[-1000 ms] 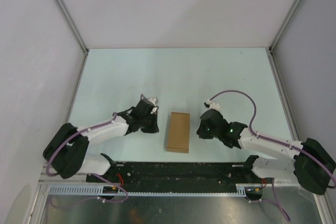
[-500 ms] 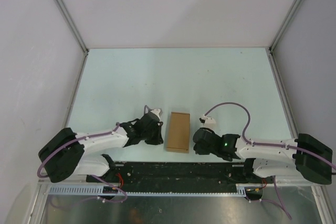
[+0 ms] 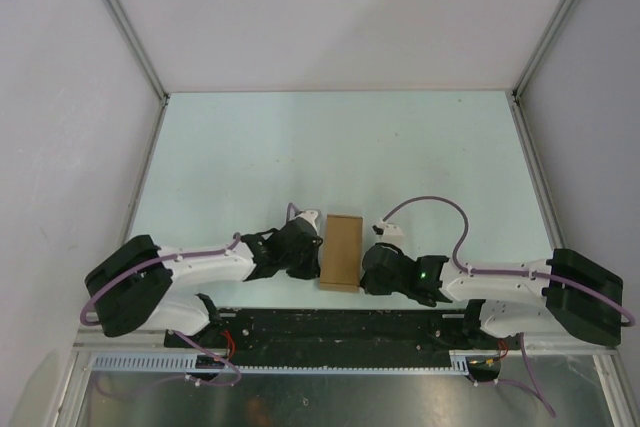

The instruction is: Fold the paper box

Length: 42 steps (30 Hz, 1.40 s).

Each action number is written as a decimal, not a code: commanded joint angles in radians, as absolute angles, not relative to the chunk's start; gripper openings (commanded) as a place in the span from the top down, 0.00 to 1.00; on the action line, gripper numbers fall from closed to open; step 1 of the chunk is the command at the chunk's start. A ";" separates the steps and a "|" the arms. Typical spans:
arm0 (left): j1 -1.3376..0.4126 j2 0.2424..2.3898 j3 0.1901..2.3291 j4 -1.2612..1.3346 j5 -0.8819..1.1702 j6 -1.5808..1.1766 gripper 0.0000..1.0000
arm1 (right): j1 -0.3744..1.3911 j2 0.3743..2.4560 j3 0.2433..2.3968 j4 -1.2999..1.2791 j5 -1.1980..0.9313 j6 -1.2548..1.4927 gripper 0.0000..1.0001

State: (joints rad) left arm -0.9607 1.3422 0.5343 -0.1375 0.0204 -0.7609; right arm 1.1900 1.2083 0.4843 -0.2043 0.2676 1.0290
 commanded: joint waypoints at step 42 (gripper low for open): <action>-1.011 1.414 0.686 -0.166 -0.166 -0.733 0.89 | 0.865 1.256 0.568 -0.149 0.140 0.775 0.98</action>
State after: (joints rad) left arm -1.0279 1.3785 0.6193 -0.1745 -0.1272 -0.7776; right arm 0.8669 1.2251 0.5102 -0.2401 0.1692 0.8097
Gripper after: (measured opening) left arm 0.111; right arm 0.020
